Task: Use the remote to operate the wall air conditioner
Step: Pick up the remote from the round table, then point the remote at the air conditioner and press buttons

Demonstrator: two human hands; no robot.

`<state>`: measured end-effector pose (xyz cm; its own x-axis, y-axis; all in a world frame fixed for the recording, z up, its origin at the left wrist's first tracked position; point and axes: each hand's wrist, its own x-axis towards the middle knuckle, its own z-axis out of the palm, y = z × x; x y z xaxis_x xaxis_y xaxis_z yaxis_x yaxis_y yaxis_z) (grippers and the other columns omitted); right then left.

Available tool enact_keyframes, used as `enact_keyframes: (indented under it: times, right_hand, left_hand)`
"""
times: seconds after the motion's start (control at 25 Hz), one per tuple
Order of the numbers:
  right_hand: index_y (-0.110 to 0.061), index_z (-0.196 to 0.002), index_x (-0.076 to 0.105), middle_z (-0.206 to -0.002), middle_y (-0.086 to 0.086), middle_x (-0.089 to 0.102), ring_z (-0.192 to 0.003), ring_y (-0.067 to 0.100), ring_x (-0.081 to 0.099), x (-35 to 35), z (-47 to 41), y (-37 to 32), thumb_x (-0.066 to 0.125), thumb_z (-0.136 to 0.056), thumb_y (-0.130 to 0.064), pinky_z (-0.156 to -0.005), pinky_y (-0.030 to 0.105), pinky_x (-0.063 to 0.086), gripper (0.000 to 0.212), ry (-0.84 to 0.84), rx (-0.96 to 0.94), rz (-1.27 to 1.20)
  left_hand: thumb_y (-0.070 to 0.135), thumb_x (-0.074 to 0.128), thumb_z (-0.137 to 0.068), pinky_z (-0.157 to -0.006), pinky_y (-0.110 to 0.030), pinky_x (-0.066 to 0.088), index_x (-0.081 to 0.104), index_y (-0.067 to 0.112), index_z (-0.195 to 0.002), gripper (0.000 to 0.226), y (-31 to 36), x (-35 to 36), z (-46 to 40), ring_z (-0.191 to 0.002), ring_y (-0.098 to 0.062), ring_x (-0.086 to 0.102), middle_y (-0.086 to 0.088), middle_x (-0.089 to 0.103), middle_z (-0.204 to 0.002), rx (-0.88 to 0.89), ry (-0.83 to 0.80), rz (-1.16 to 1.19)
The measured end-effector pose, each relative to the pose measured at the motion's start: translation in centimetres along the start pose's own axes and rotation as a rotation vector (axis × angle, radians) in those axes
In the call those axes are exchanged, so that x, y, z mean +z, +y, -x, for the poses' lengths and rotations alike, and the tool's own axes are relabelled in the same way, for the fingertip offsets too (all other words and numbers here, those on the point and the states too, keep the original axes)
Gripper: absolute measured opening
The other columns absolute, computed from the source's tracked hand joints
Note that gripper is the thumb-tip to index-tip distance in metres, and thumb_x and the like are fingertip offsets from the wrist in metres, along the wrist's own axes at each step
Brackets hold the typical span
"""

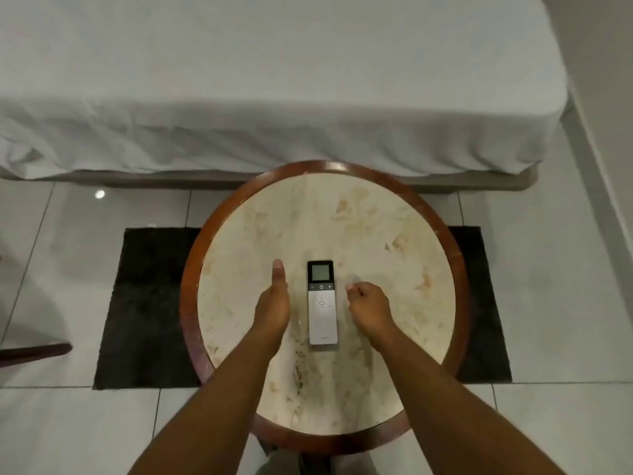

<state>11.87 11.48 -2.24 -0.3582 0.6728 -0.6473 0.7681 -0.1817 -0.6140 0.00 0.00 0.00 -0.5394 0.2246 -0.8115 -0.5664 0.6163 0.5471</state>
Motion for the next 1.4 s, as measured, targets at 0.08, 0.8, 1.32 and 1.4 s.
enact_keyframes:
  times: [0.08,0.8,1.32,1.4]
  right_hand:
    - [-0.006,-0.074,0.058,-0.073,0.010,0.061,-0.066,0.023,0.054,1.6,-1.6,0.8,0.044,-0.098,-0.016,-0.057,0.030,0.041,0.029,-0.004,0.001,0.042]
    - [-0.014,-0.093,0.064,-0.092,0.008,0.072,-0.076,0.023,0.068,-1.6,2.5,-2.6,0.055,-0.098,-0.036,-0.058,0.030,0.051,0.025,-0.138,0.188,-0.317]
    - [-0.012,-0.085,0.060,-0.077,0.012,0.067,-0.066,0.030,0.064,-31.4,18.2,-17.8,0.055,-0.095,-0.032,-0.064,0.036,0.052,0.023,0.366,-0.155,-0.685]
    - [-0.012,-0.084,0.062,-0.080,0.013,0.069,-0.068,0.031,0.064,-35.2,21.0,-19.4,0.054,-0.095,-0.031,-0.068,0.038,0.052,0.023,0.422,-0.222,-0.675]
  left_hand:
    - [0.083,0.016,-0.076,-0.079,-0.034,0.043,0.063,0.014,-0.109,0.090,-0.5,2.1,-1.6,-0.087,-0.017,0.058,-0.003,0.064,-0.101,0.007,0.020,-0.013]
    - [0.086,0.012,-0.071,-0.098,-0.045,0.039,0.053,0.016,-0.131,0.101,4.1,2.3,5.1,-0.109,-0.028,0.056,-0.010,0.056,-0.136,-0.043,-0.225,-0.023]
    - [0.094,0.005,-0.062,-0.109,-0.049,0.030,0.042,0.015,-0.139,0.116,26.5,4.4,25.7,-0.134,-0.031,0.039,-0.010,0.044,-0.147,1.035,-0.013,-0.857]
    - [0.093,0.007,-0.065,-0.111,-0.048,0.026,0.032,0.017,-0.145,0.113,29.7,6.0,29.2,-0.140,-0.030,0.029,-0.008,0.035,-0.153,1.206,0.023,-0.918]
